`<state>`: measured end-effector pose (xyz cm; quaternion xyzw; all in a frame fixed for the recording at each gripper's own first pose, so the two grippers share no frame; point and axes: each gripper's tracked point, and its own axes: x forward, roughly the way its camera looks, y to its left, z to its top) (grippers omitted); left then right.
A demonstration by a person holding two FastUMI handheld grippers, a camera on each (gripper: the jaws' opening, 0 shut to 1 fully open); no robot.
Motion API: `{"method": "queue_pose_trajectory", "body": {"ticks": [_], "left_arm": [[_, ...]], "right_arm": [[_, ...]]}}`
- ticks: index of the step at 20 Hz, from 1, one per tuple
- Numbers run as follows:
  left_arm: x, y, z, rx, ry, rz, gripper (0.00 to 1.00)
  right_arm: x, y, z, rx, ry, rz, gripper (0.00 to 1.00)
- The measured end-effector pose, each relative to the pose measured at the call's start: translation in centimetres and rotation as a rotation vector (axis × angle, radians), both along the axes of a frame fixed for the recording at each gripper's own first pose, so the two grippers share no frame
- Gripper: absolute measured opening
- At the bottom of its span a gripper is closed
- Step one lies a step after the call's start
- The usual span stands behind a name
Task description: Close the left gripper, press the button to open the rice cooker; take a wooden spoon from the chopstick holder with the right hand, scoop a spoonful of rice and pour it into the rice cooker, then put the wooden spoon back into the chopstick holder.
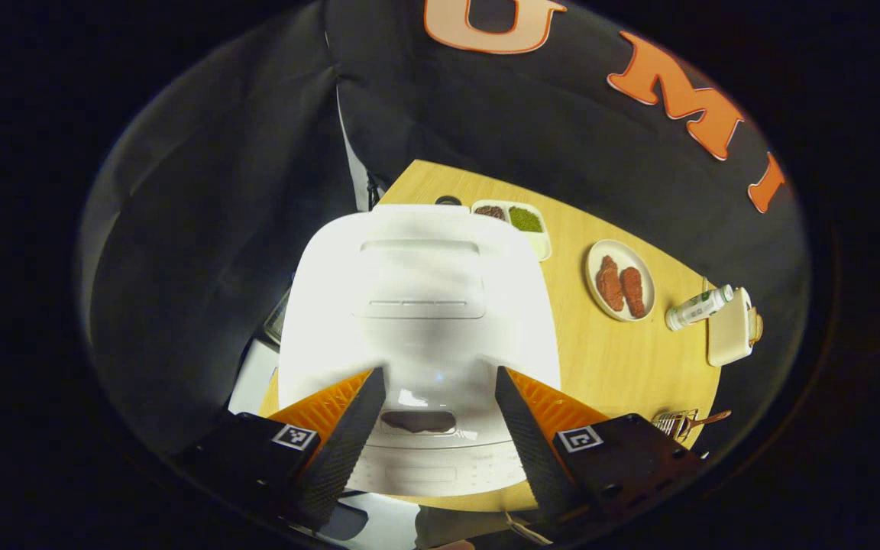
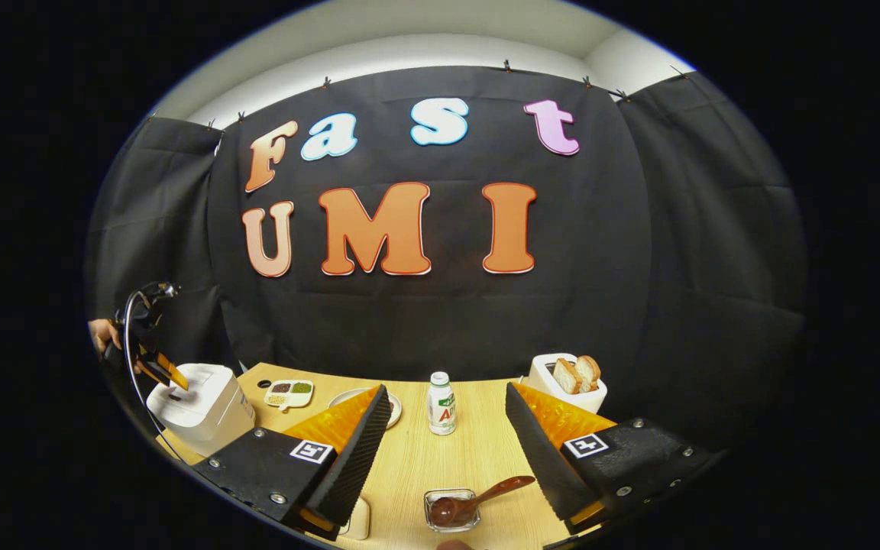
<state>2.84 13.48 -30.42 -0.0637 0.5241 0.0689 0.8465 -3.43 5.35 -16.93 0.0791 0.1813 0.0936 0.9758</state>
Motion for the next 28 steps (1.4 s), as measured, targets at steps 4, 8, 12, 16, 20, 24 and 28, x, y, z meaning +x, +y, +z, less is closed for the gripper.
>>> {"method": "queue_pose_trajectory", "body": {"ticks": [4,8,12,16,20,24,28], "left_arm": [[1.8,-1.1,8.3,0.047,-0.257,-0.054,1.00],[3.1,-1.6,15.8,0.146,-0.572,-0.086,0.98],[1.7,-2.8,20.7,0.172,-0.772,-0.084,0.98],[-0.3,-3.5,25.9,0.263,-0.981,-0.086,1.00],[-2.3,-6.6,26.4,0.273,-1.090,-0.110,0.94],[-4.3,-9.0,26.0,0.245,-1.113,-0.120,0.98],[-5.6,-11.3,25.8,0.266,-1.141,-0.129,1.00]], "right_arm": [[1.1,1.7,0.7,-0.036,-0.027,0.040,0.94],[1.8,4.2,2.0,-0.034,-0.062,0.086,0.94],[2.5,6.3,3.9,-0.041,-0.116,0.125,0.94],[3.0,7.8,5.9,-0.029,-0.164,0.137,0.94],[2.9,9.0,7.2,-0.023,-0.208,0.145,0.94],[2.5,9.6,8.2,0.001,-0.248,0.129,0.94],[2.1,10.4,8.8,0.017,-0.280,0.137,0.94]]}}
